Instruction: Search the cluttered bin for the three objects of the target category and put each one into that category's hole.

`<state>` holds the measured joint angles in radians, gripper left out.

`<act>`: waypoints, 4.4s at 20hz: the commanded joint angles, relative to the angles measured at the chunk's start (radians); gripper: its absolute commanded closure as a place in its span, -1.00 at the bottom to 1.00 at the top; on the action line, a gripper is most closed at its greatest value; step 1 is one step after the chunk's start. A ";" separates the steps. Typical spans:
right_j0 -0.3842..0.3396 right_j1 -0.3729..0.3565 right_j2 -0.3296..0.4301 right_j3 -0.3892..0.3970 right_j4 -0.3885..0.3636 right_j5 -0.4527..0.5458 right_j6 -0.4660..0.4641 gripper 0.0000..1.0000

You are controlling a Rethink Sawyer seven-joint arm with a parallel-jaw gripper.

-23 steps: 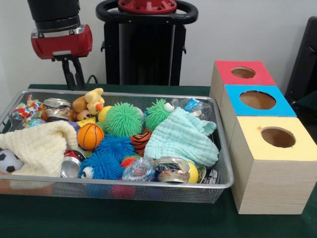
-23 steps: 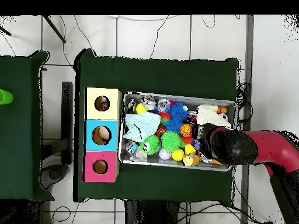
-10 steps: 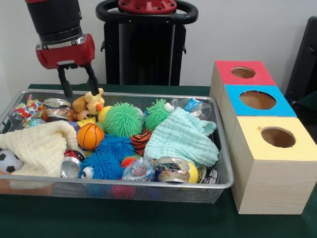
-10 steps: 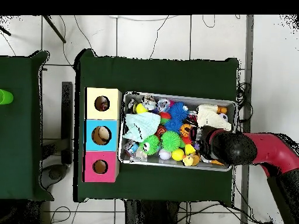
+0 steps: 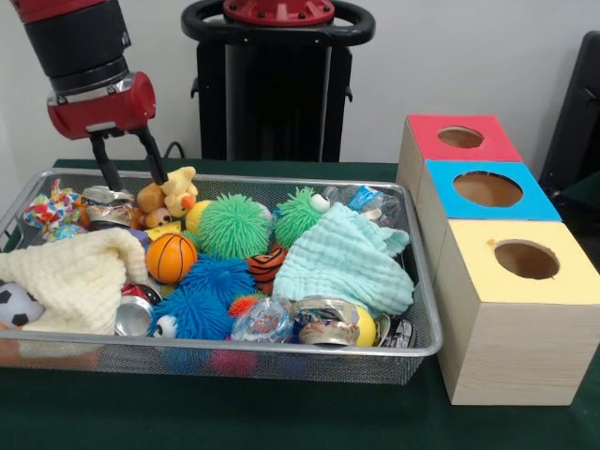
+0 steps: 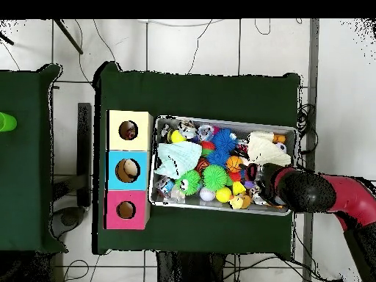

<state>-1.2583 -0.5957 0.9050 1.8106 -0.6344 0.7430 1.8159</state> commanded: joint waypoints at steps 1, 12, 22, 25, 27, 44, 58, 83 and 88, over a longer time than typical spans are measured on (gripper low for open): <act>-0.022 0.051 0.048 -0.120 0.005 0.126 -0.363 -1.00; -0.006 0.028 0.068 -0.191 0.023 0.201 -0.403 -1.00; -0.011 0.067 0.069 -0.217 0.000 0.212 -0.431 -1.00; -0.024 0.109 0.063 -0.218 -0.036 0.169 -0.459 -1.00; -0.028 0.122 0.058 -0.204 -0.066 0.134 -0.470 -1.00; -0.170 0.174 0.105 -0.046 -0.082 0.041 -0.463 -1.00; -0.150 0.108 0.070 -0.004 -0.109 0.088 -0.406 -1.00; -0.233 0.280 0.050 -0.060 -0.115 0.111 -0.489 -1.00; -0.236 0.269 0.065 -0.079 -0.056 0.173 -0.466 -1.00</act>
<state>-1.4928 -0.3418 0.9733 1.7739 -0.7094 0.7823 1.6907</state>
